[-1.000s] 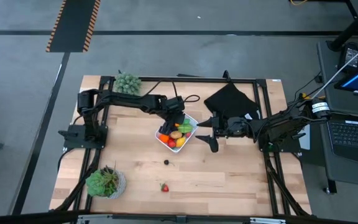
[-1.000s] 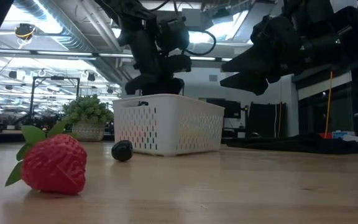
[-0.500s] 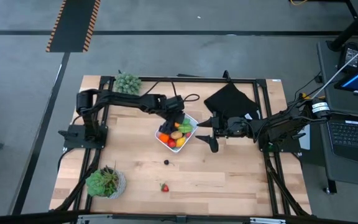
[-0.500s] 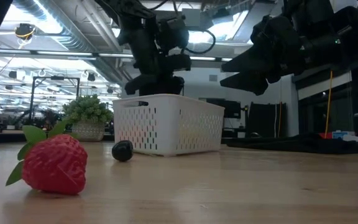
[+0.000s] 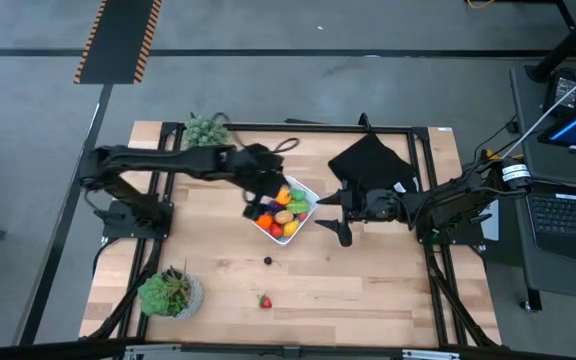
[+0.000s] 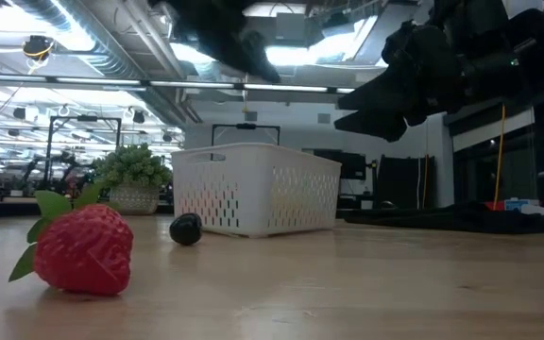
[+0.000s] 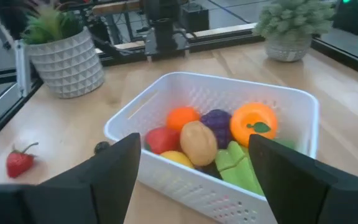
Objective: Pick and placing Produce into tupperware
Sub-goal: Put the black cherry into the white bin
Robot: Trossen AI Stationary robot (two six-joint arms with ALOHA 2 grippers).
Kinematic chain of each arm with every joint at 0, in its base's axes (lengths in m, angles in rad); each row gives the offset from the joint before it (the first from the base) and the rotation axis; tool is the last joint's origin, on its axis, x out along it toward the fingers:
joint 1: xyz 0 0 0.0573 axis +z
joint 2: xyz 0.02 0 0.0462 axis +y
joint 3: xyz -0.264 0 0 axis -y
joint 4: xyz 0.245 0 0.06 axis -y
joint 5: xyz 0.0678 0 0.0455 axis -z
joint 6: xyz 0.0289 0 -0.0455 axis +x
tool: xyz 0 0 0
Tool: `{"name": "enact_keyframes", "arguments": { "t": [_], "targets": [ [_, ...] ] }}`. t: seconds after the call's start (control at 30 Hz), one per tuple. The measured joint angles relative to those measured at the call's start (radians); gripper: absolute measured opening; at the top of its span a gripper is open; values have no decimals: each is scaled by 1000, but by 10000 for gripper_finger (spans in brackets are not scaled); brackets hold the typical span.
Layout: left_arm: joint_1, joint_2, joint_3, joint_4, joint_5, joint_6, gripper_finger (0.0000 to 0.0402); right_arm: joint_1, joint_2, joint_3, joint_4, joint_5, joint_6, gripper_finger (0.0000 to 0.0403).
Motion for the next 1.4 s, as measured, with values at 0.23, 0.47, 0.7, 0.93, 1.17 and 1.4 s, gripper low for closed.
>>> {"name": "enact_keyframes", "arguments": {
  "t": [0.23,0.47,0.7,0.93,1.17,1.4],
  "targets": [
    [-90,-282,-200,107,-38,-137,333,64,0,0,11,-1,-86,300],
    [-262,-491,-524,405,-145,-277,334,140,0,0,36,0,-132,300],
    [-385,-511,-754,711,-176,-406,334,217,0,0,56,5,-126,300],
    [-460,-449,-857,806,-175,-477,334,291,0,0,77,102,-125,300],
    [-494,-400,-866,803,-175,-603,334,306,0,45,55,114,-127,300],
    [-502,-396,-866,803,-176,-614,334,306,0,79,16,116,-151,300]
  ]
}}
